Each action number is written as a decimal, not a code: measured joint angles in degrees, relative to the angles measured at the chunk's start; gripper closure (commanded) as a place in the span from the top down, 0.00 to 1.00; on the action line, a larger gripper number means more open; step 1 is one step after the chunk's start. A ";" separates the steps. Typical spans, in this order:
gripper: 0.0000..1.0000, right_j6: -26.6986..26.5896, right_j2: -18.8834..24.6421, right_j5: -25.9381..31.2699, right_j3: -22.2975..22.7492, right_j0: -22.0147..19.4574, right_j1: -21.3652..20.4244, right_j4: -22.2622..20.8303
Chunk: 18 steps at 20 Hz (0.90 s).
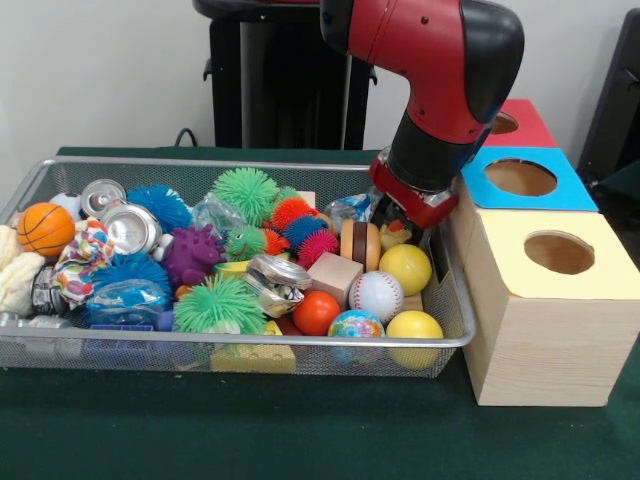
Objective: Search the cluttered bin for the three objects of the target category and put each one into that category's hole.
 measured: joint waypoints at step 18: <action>0.00 -0.01 -0.24 -2.14 0.03 0.37 -0.06 -0.05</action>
